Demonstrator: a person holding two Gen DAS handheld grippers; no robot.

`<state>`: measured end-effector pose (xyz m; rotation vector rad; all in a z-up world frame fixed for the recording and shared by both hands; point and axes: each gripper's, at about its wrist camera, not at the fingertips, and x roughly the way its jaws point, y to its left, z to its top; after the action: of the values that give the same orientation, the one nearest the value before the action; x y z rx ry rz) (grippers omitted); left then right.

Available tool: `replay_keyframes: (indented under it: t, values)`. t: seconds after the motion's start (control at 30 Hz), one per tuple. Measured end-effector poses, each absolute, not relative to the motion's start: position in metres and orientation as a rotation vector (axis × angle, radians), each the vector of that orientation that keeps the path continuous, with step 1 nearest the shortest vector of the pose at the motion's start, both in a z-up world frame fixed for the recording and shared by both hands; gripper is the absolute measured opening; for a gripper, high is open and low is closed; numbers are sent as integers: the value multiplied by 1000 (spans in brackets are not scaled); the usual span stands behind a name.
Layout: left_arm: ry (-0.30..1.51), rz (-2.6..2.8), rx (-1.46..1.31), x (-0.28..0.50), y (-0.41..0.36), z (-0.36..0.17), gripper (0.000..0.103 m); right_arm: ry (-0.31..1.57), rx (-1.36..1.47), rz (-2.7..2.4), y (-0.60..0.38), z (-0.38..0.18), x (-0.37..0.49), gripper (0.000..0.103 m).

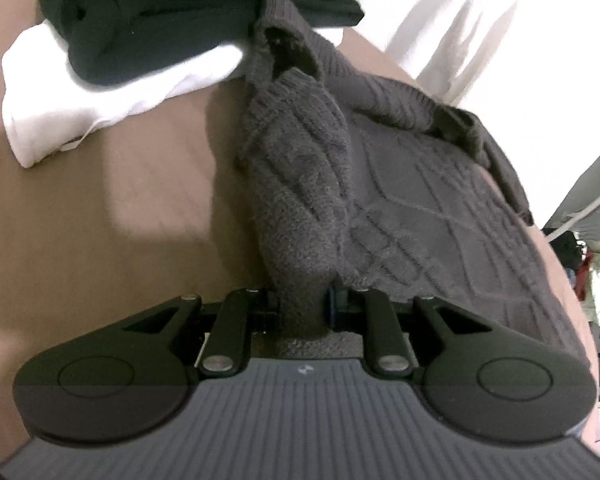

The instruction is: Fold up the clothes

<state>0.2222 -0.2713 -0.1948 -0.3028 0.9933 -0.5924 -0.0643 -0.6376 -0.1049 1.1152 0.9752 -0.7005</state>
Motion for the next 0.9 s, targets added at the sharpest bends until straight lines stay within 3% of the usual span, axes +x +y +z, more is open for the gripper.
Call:
replay_keyframes:
  t: [0.1,0.23,0.3,0.53,0.63,0.9]
  values:
    - [983,-591,-340,218,-260,-193,17,946,1031,-751,-624,-108,-75,69]
    - [944,-582,-360,211,-250,-177,17,650,1206,-572,-607,-146,-119,69]
    - [935,-598,-296,209,-255,-170,16,597,1271,-531,-598,-178,-136,69]
    - [974,-606,22,223,-294,-167,17,639,1355,-584,-571,-253,-164,69]
    - [981,-608,-30,236,-298,-154,17,674,1312,-615,-559,-254,-166,69]
    - [1083,-568,-113,246,-282,-162,17,431,1353,-847,-565,-284,-191,69]
